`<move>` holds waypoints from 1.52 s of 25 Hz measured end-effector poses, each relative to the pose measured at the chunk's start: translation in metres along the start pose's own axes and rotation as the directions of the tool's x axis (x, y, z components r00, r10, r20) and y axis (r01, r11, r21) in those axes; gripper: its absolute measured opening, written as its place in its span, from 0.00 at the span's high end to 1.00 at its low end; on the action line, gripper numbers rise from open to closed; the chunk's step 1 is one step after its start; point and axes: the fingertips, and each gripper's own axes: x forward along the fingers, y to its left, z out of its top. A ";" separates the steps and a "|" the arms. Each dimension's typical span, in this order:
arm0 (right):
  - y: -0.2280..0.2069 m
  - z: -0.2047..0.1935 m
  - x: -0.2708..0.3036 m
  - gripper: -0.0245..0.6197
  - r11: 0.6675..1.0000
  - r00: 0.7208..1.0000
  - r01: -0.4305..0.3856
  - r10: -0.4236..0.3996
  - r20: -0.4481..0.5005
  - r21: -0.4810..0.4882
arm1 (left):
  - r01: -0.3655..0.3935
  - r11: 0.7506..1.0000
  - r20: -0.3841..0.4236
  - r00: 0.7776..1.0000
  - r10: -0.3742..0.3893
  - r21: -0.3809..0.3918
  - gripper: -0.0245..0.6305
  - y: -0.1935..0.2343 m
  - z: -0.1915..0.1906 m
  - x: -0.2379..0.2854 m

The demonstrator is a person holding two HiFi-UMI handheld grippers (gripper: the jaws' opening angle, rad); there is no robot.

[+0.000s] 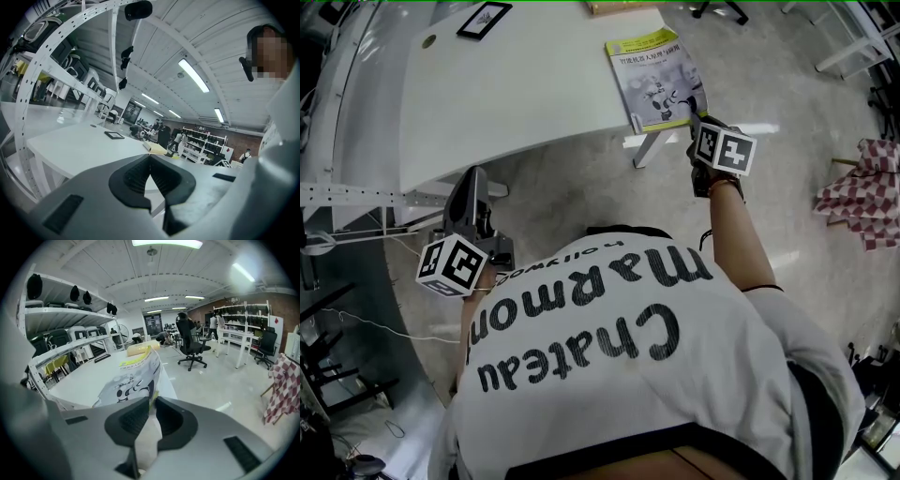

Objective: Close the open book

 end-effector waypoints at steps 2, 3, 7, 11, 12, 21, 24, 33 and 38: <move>-0.002 -0.001 0.001 0.90 0.999 1.000 -0.004 0.004 0.001 0.042 | 0.000 1.000 0.000 1.000 0.000 0.002 0.93 0.000 0.000 -0.001; -0.003 -0.002 0.002 0.90 0.998 1.000 -0.008 0.008 0.001 0.065 | -0.002 1.000 0.000 1.000 0.002 0.002 0.93 0.000 0.000 -0.001; -0.007 -0.005 0.005 0.90 0.988 1.000 -0.027 0.027 0.002 0.154 | -0.011 1.000 0.000 1.000 0.011 0.003 0.93 0.003 0.001 -0.003; -0.009 -0.005 0.006 0.90 0.976 0.999 -0.038 0.037 0.007 0.213 | -0.018 1.000 -0.001 1.000 0.018 0.002 0.93 0.004 0.001 -0.004; -0.009 -0.005 0.006 0.90 0.975 0.999 -0.037 0.037 0.006 0.217 | -0.019 1.000 -0.001 1.000 0.019 0.000 0.93 0.004 0.001 -0.005; -0.011 -0.004 0.006 0.88 0.982 1.000 -0.007 0.010 -0.013 0.188 | -0.015 1.000 0.003 1.000 0.015 -0.004 0.93 0.001 0.000 0.000; -0.012 -0.005 0.005 0.86 0.984 1.000 0.005 -0.003 -0.010 0.180 | -0.024 1.000 0.009 1.000 0.024 -0.002 0.93 0.002 0.001 -0.002; -0.018 -0.005 0.004 0.81 0.985 1.000 0.024 -0.024 0.001 0.171 | -0.031 1.000 0.016 0.999 0.031 -0.003 0.93 0.000 -0.002 -0.002; -0.024 -0.005 0.002 0.77 0.981 0.999 0.048 -0.050 0.005 0.190 | -0.034 0.999 0.018 0.999 0.034 -0.004 0.93 0.000 -0.001 -0.003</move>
